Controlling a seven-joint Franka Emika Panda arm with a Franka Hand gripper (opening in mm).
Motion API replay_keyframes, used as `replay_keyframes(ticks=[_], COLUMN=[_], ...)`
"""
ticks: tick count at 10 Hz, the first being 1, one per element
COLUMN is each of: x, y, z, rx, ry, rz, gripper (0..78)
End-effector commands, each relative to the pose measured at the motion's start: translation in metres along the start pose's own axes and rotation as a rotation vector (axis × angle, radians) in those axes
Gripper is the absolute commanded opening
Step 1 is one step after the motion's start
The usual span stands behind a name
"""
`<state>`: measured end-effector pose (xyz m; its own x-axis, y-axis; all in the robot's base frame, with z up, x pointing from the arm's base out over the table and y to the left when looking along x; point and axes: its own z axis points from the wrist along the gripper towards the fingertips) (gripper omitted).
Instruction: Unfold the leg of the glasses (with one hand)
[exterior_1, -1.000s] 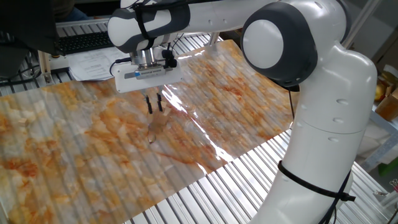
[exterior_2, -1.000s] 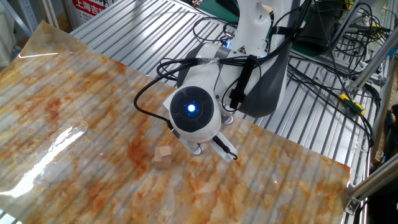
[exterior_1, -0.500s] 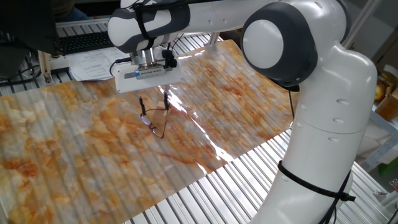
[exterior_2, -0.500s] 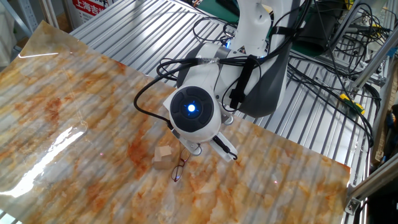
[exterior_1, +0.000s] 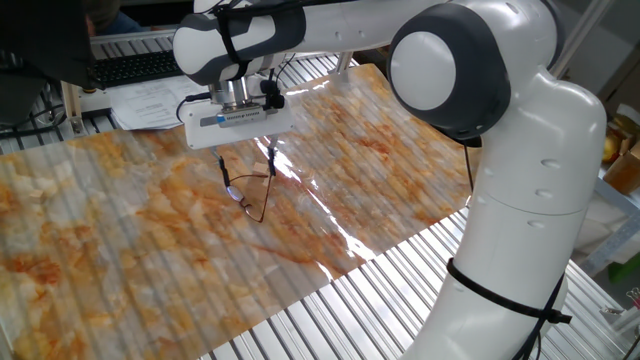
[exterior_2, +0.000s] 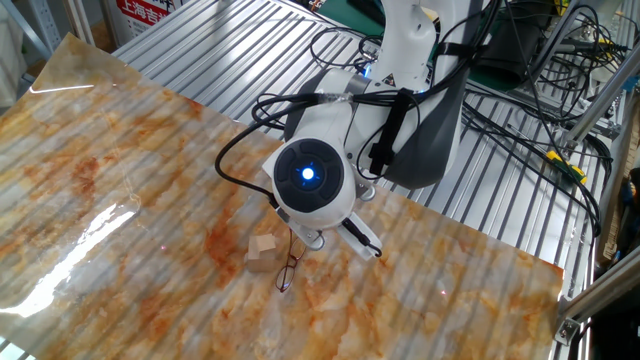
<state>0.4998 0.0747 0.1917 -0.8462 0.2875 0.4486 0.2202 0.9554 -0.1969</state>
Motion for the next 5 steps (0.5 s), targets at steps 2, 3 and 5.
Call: replay_keyframes(ticks=[2, 3, 5], x=[-0.015, -0.016, -0.022], y=[0.000, 0.000, 0.000], z=[-0.027, -0.028, -0.036], rx=[-0.056, -0.058, -0.075], ry=[-0.284, -0.293, -0.351], rz=[0.001, 0.002, 0.009], gripper=[77.5, 77.5, 77.5])
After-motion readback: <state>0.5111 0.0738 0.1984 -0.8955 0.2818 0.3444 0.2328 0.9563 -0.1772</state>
